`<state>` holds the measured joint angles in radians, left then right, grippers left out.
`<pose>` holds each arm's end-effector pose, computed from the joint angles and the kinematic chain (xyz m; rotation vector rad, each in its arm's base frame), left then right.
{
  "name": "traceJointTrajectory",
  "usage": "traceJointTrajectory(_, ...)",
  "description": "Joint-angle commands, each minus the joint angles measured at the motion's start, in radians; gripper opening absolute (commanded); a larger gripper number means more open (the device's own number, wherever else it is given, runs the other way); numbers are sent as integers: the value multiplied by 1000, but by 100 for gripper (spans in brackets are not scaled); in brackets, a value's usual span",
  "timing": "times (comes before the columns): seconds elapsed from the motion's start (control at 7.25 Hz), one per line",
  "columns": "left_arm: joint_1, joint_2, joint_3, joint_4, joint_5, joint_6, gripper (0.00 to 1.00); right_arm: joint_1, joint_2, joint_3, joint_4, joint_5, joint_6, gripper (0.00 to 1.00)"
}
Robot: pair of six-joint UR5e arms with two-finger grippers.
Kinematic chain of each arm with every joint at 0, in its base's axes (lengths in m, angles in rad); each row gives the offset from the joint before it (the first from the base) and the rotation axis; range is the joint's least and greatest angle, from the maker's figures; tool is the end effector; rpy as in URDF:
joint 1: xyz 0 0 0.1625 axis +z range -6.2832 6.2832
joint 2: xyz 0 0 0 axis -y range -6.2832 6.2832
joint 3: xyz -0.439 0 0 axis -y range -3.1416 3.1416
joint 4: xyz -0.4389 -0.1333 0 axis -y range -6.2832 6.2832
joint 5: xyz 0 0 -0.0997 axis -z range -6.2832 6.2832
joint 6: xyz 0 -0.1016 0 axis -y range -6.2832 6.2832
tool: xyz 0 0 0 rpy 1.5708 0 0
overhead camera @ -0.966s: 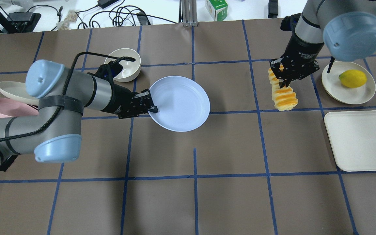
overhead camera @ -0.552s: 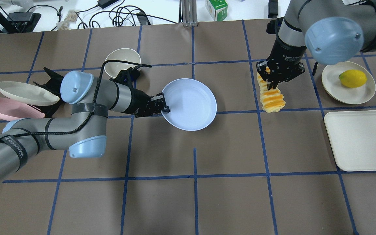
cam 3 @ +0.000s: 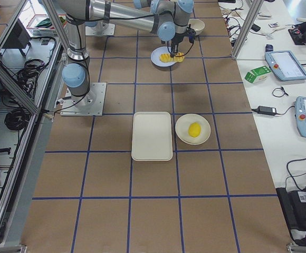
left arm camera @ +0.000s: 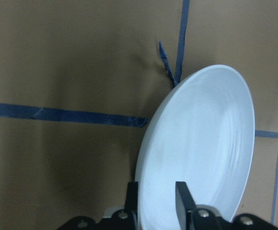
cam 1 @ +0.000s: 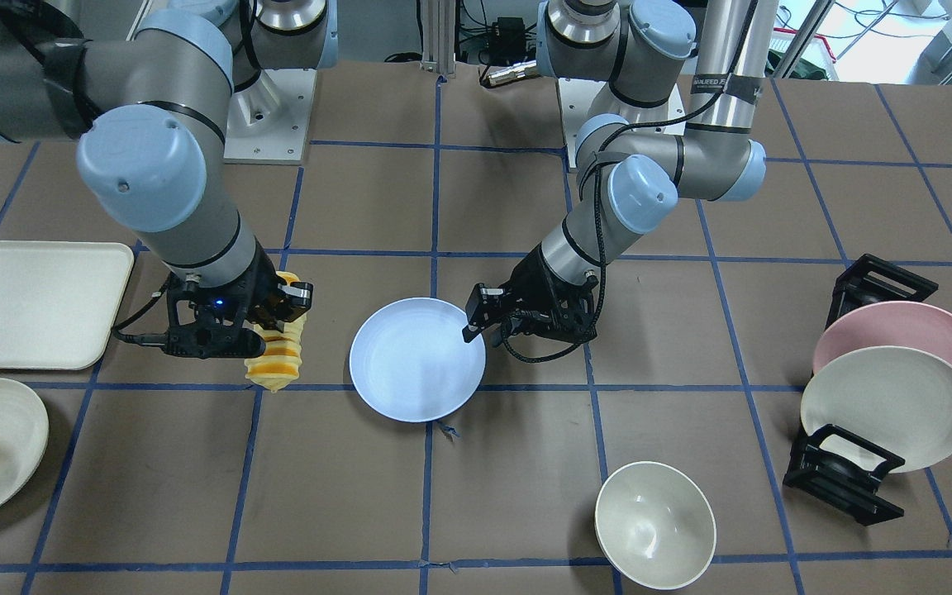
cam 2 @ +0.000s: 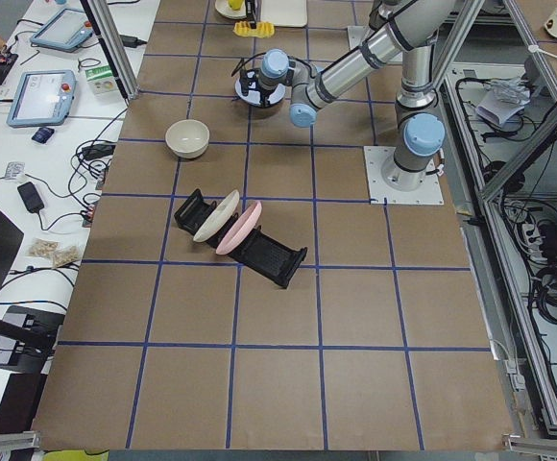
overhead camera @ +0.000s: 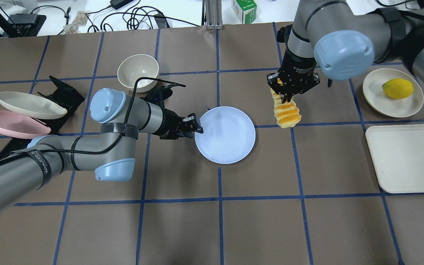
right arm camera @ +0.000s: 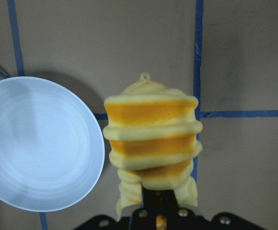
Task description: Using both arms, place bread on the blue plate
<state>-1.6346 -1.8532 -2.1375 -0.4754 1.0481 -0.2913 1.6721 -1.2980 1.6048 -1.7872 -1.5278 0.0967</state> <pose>-0.2175 -0.5176 0.1936 0.2079 -2.5723 0.1924 0.2004 -0.6097 0.3426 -0.0041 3.1043 0.1463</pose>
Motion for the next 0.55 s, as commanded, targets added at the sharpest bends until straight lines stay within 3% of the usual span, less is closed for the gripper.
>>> traceJointTrajectory(0.0, 74, 50, 51, -21, 10, 14, 100, 87, 52, 0, -64, 3, 14, 0)
traceJointTrajectory(0.14, 88, 96, 82, -120, 12, 18, 100, 125, 78, 1, -96, 18, 76, 0)
traceJointTrajectory(0.28, 91, 148, 129, -331, 71, 24, 100, 144, 107, 4, -151, 56, 166, 0)
traceJointTrajectory(0.41, 91, 194, 218, -497, 193, 56, 100, 161, 130, 10, -197, 81, 220, 0)
